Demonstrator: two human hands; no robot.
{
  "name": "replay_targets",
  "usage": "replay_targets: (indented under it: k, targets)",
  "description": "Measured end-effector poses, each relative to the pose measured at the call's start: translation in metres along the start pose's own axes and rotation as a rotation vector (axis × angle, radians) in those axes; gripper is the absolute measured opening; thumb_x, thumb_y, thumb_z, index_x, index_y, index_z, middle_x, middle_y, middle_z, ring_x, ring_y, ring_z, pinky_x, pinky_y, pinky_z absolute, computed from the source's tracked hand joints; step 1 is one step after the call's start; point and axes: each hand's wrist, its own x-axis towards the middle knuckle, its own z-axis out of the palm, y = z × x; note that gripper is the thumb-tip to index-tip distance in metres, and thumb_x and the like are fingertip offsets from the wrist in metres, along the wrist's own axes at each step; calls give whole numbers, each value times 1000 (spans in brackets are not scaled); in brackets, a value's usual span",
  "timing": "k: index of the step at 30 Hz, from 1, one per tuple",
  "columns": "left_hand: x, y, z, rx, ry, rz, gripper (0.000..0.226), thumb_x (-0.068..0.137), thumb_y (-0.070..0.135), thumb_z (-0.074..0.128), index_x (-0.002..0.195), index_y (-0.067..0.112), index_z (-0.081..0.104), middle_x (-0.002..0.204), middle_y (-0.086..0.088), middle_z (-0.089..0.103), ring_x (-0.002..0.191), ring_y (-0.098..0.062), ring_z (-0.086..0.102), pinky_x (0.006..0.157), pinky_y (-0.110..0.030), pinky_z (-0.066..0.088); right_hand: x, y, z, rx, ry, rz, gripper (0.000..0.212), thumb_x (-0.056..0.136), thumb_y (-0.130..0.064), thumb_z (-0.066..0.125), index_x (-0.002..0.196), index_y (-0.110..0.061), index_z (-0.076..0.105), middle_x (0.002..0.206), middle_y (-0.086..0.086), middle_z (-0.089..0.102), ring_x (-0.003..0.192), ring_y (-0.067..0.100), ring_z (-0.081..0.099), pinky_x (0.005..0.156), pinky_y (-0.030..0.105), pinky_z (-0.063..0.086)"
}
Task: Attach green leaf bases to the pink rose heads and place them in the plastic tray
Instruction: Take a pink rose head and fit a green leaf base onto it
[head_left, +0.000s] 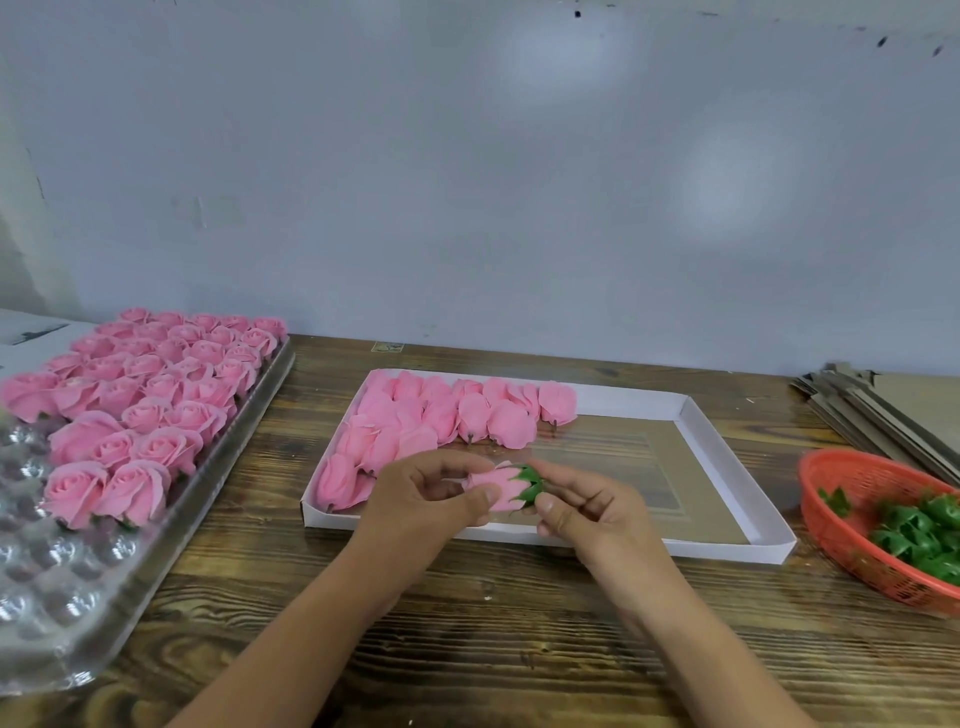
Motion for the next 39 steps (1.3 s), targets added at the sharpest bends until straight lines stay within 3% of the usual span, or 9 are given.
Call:
replay_targets:
  k: [7, 12, 16, 20, 25, 30, 39]
  targets:
    - [-2, 1, 0, 12, -45, 27, 27, 66, 32, 84, 92, 34, 79, 95, 3, 79, 87, -13, 75, 72, -22, 59, -1, -1, 0, 28, -1, 16, 30, 91, -3, 63, 99, -27, 78, 87, 2, 78, 76, 5, 68, 63, 17, 52]
    - [-2, 2, 0, -42, -62, 26, 24, 67, 26, 83, 89, 31, 80, 98, 2, 79, 89, -14, 75, 71, -22, 59, -2, -3, 3, 16, -25, -26, 35, 87, 8, 64, 107, -20, 72, 99, 1, 78, 87, 6, 71, 70, 16, 53]
    - [-2, 3, 1, -46, -53, 3, 23, 67, 24, 83, 90, 30, 80, 97, 2, 78, 89, -14, 75, 71, -21, 59, -2, -4, 2, -19, -20, -14, 31, 88, 1, 66, 107, -22, 72, 98, 1, 78, 89, 8, 71, 72, 17, 53]
    - [-2, 3, 1, -37, -45, 12, 24, 76, 9, 83, 88, 29, 80, 95, 1, 79, 86, -12, 75, 69, -19, 58, -3, -5, -1, 31, -50, -4, 31, 84, -6, 70, 112, -20, 72, 103, 3, 77, 92, 10, 71, 71, 19, 55]
    - [-1, 3, 0, -68, -57, -22, 25, 67, 18, 84, 90, 25, 80, 96, -1, 79, 90, -16, 75, 70, -22, 59, -3, -4, 2, -32, -32, -78, 41, 84, 5, 69, 97, -32, 79, 99, 1, 78, 92, 11, 73, 76, 18, 55]
    - [0, -1, -2, -29, -67, -32, 27, 76, 6, 84, 92, 27, 79, 97, -1, 78, 92, -17, 75, 70, -24, 60, -3, -4, 2, -115, -30, -117, 48, 83, 2, 73, 98, -43, 77, 92, 0, 78, 87, 11, 73, 76, 17, 53]
    - [1, -5, -3, 74, -97, 31, 29, 78, 10, 84, 96, 32, 78, 101, 5, 78, 92, -13, 75, 72, -22, 59, -3, -3, 1, -60, -55, -117, 44, 82, 8, 71, 96, -33, 80, 100, 0, 78, 94, 16, 74, 80, 18, 55]
